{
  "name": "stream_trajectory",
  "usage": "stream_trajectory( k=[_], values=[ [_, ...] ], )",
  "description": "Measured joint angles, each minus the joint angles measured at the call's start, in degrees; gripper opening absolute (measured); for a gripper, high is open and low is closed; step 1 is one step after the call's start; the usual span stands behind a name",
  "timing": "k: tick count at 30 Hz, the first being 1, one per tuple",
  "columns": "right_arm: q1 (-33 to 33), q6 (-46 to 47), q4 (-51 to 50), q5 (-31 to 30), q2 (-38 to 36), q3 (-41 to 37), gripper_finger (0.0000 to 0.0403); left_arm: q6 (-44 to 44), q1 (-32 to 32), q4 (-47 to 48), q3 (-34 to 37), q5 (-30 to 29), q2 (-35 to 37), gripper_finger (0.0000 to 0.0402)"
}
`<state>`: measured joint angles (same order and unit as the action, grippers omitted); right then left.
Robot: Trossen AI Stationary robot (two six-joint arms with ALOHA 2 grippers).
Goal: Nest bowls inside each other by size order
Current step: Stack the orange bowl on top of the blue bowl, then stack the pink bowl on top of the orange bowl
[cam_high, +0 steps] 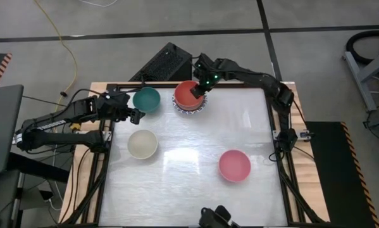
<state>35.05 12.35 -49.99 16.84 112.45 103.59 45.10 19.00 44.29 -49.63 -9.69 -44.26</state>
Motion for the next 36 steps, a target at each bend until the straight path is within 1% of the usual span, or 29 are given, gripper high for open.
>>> stream_trajectory(
  k=[6,9,12,14,16,18,21,25,28,32,36],
  values=[
    [0.09,-3.94,-7.35,-0.36,-8.74,0.09,0.0141,-0.94,0.0,-0.02,0.0,0.0,0.0,0.0297],
    [-0.23,-5.26,-15.7,-0.69,-14.05,0.09,0.0141,-1.05,0.0,-0.02,0.0,0.02,0.0,0.0297],
    [-1.67,-5.32,-27.8,-0.76,-19.21,0.13,0.0141,-1.53,0.0,-0.05,0.0,0.02,-0.01,0.0297],
    [-3.63,-4.21,-34.36,-2.61,-22.0,0.05,0.014,-1.77,0.0,-0.23,0.0,0.04,-0.03,0.0297],
    [-6.61,-1.06,-36.71,-6.64,-24.93,-0.95,0.014,-1.69,0.0,-0.37,0.0,0.43,-0.45,0.0297],
    [-10.07,2.73,-36.21,-10.71,-28.6,-3.6,0.014,-1.48,0.0,-0.36,0.0,1.8,-0.76,0.0297],
    [-16.16,9.98,-34.44,-14.68,-34.64,-10.3,0.014,-1.84,0.0,-0.74,0.0,4.54,-1.69,0.0297],
    [-26.6,23.36,-31.04,-17.75,-42.81,-22.1,0.0142,-1.99,-0.02,-2.34,0.0,6.67,-3.77,0.0297],
    [-35.15,34.58,-25.58,-19.38,-48.47,-31.33,0.0142,-3.05,0.0,-3.99,0.0,8.91,-5.65,0.0297],
    [-45.48,47.09,-18.12,-21.88,-53.56,-41.22,0.0142,-3.87,-0.02,-6.02,0.0,12.41,-7.95,0.0297],
    [-54.0,55.42,-16.99,-28.12,-55.44,-48.0,0.0143,-4.5,-0.02,-7.82,0.0,12.46,-10.11,0.0297]
  ],
)
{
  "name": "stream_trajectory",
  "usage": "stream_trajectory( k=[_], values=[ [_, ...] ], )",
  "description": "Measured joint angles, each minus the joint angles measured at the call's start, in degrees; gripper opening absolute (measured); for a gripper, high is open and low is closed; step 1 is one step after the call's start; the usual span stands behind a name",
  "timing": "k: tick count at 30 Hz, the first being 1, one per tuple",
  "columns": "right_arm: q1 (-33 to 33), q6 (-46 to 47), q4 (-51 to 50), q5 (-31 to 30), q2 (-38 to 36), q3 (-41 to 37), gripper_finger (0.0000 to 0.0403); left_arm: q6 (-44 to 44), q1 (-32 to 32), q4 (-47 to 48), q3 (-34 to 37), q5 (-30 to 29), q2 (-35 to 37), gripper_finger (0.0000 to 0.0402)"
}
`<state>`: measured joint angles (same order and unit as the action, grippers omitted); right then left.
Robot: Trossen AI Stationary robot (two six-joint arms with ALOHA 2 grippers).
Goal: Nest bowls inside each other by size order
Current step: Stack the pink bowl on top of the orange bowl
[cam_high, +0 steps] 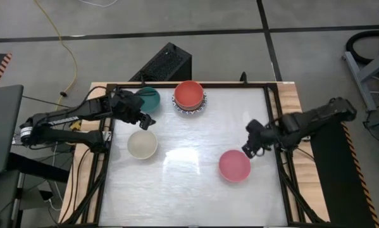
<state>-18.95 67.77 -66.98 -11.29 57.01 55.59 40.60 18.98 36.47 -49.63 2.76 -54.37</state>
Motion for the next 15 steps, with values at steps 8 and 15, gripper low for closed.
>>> stream_trajectory(
  k=[8,15],
  values=[
    [-6.19,8.15,0.38,-10.01,0.03,-7.63,0.0143,0.09,-0.97,-1.21,0.0,-0.85,-2.07,0.0297],
    [-6.13,7.29,0.41,-9.56,-0.11,-8.89,0.0143,-3.34,-1.22,-1.66,0.0,-3.26,-2.01,0.0297]
  ],
)
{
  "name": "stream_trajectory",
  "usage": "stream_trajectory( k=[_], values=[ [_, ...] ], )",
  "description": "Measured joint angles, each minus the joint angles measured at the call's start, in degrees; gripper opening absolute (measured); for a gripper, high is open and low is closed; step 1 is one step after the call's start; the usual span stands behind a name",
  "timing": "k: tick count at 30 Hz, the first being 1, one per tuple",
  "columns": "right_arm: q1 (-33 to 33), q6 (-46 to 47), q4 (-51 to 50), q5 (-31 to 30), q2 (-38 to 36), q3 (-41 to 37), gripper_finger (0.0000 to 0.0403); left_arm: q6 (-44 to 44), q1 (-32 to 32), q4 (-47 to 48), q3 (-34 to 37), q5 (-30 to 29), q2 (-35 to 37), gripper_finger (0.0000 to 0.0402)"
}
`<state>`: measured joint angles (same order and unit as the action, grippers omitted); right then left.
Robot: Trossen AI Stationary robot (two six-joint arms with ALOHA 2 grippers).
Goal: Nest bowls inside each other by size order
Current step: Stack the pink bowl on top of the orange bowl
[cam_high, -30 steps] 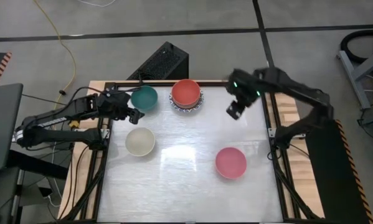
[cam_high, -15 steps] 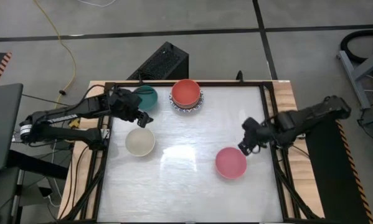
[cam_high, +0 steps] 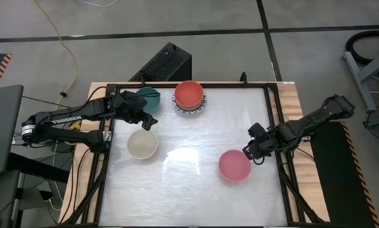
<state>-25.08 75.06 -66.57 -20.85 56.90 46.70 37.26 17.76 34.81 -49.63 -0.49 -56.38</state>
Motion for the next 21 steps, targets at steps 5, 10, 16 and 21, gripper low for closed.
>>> stream_trajectory(
  k=[5,10,16,21],
  values=[
    [0.04,-1.04,0.22,2.88,-0.43,0.0,0.0143,0.71,-0.4,0.32,0.0,1.08,0.0,0.0297],
    [0.04,-2.02,1.02,5.65,-0.28,-0.05,0.0143,0.7,-1.03,0.44,0.0,1.27,0.02,0.0297],
    [0.04,-3.26,9.26,9.95,-0.21,-3.42,0.0152,0.5,-1.03,0.47,0.0,1.22,0.02,0.0297],
    [0.04,-3.1,10.27,10.66,-0.23,-3.85,0.0182,0.48,-1.03,0.48,0.0,1.22,0.02,0.0297]
  ],
)
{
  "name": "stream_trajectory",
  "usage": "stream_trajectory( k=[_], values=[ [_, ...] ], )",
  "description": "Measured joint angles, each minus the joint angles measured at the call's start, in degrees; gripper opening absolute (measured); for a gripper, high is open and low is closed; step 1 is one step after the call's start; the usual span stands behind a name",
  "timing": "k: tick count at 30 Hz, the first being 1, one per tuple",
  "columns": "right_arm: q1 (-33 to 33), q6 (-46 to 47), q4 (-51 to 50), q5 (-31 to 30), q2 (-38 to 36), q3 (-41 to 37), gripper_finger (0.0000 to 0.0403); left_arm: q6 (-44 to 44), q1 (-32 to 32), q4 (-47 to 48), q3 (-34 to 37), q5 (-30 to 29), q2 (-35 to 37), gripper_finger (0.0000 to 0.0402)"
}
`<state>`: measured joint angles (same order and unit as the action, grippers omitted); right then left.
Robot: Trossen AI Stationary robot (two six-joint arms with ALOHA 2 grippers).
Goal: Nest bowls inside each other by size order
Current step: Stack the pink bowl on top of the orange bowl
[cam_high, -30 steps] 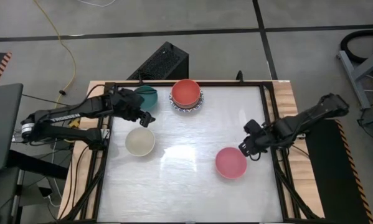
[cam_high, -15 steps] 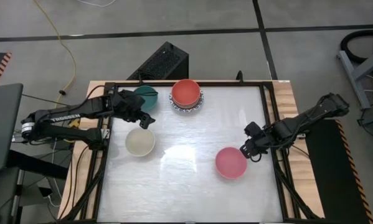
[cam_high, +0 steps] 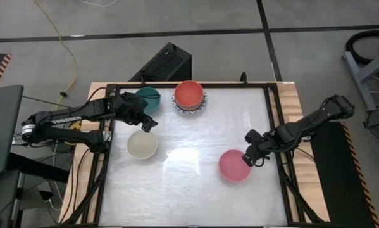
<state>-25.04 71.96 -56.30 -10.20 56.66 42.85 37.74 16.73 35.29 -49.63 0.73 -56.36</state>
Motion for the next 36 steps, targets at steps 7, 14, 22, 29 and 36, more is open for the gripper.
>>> stream_trajectory(
  k=[7,14,22,29,36],
  values=[
    [0.03,0.0,0.62,-0.17,0.83,0.0,0.0213,0.05,0.0,-0.02,0.0,-0.03,0.0,0.0297],
    [0.03,-0.76,1.25,0.55,6.14,0.0,0.0214,0.5,0.0,0.03,0.0,-0.05,0.01,0.0297],
    [0.03,-2.1,2.12,5.56,12.35,0.0,0.0197,0.63,0.0,0.04,0.0,-0.04,0.02,0.0297],
    [0.02,-3.43,4.74,7.05,13.97,0.0,0.0113,0.66,-0.02,0.31,0.0,-0.02,0.0,0.0297],
    [0.46,0.72,4.79,7.27,13.75,0.11,0.0013,1.89,-0.02,0.31,0.0,0.2,0.02,0.0297]
  ],
)
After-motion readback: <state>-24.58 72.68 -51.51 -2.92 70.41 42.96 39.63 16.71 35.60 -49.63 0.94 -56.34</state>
